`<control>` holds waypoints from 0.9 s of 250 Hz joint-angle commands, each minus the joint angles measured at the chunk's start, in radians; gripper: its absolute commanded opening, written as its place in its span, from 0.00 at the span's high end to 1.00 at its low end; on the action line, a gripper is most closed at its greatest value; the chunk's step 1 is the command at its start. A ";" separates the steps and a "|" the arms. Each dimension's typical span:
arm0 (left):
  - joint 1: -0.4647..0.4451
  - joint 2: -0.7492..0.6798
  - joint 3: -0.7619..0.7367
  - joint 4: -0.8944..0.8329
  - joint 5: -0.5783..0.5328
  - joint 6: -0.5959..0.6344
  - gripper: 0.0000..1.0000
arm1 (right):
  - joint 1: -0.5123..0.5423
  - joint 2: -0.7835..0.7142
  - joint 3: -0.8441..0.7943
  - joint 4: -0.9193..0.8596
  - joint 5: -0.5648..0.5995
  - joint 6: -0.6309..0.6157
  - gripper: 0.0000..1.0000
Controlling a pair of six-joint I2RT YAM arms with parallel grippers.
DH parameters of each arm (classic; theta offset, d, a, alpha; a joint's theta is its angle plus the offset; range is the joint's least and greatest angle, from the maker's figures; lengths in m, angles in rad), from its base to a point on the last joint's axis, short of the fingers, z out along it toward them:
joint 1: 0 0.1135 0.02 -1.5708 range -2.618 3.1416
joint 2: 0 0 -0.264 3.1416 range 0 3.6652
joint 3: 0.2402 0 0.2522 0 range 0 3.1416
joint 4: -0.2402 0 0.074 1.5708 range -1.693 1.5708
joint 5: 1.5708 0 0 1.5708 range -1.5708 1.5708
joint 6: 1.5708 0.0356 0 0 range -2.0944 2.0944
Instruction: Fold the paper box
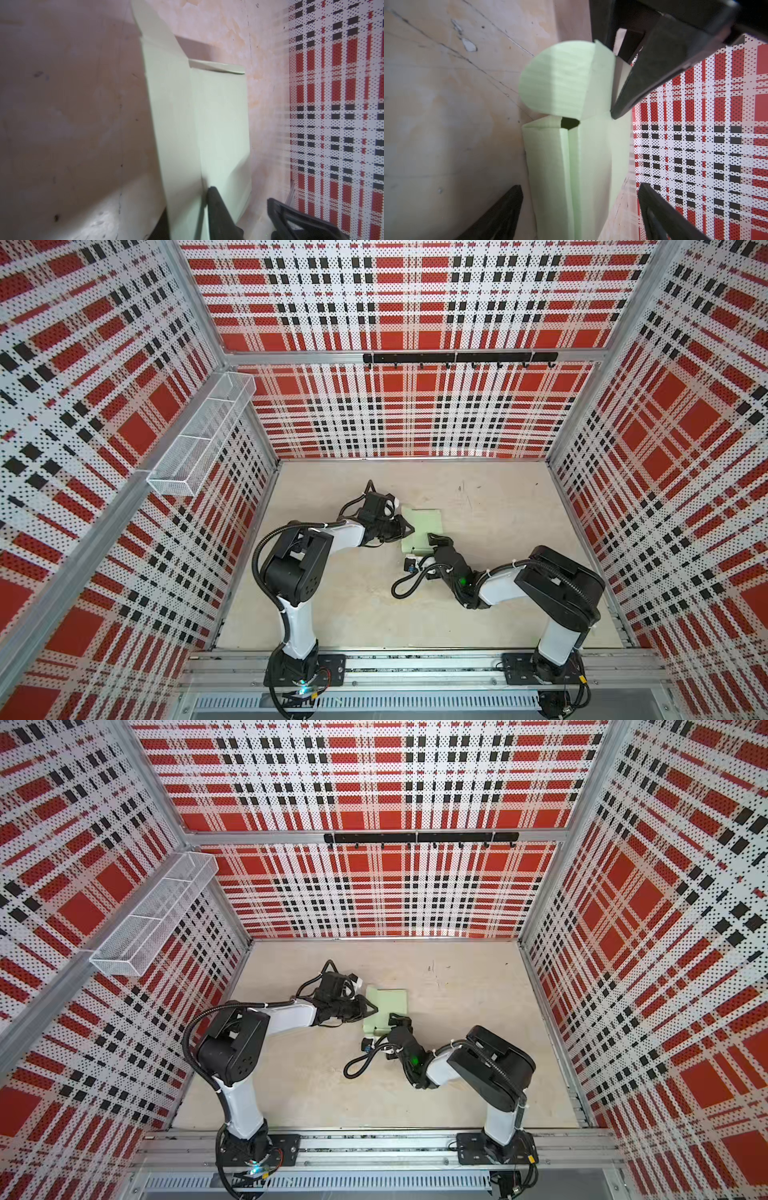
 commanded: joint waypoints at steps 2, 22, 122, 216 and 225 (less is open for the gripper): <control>0.005 0.050 0.029 -0.063 -0.046 0.056 0.74 | 0.003 0.022 -0.007 0.046 0.013 -0.028 0.10; 0.005 0.076 0.032 -0.065 -0.046 0.063 0.75 | 0.003 0.003 -0.012 0.058 0.022 -0.048 0.10; 0.041 0.083 0.004 -0.039 -0.041 0.092 0.84 | -0.007 -0.208 0.026 -0.297 -0.114 0.112 0.11; 0.048 0.116 0.011 -0.022 0.000 0.065 0.86 | -0.007 -0.091 0.056 -0.252 -0.034 0.002 0.11; 0.051 0.116 0.010 -0.022 -0.001 0.067 0.87 | -0.006 -0.071 0.062 -0.240 -0.001 -0.016 0.11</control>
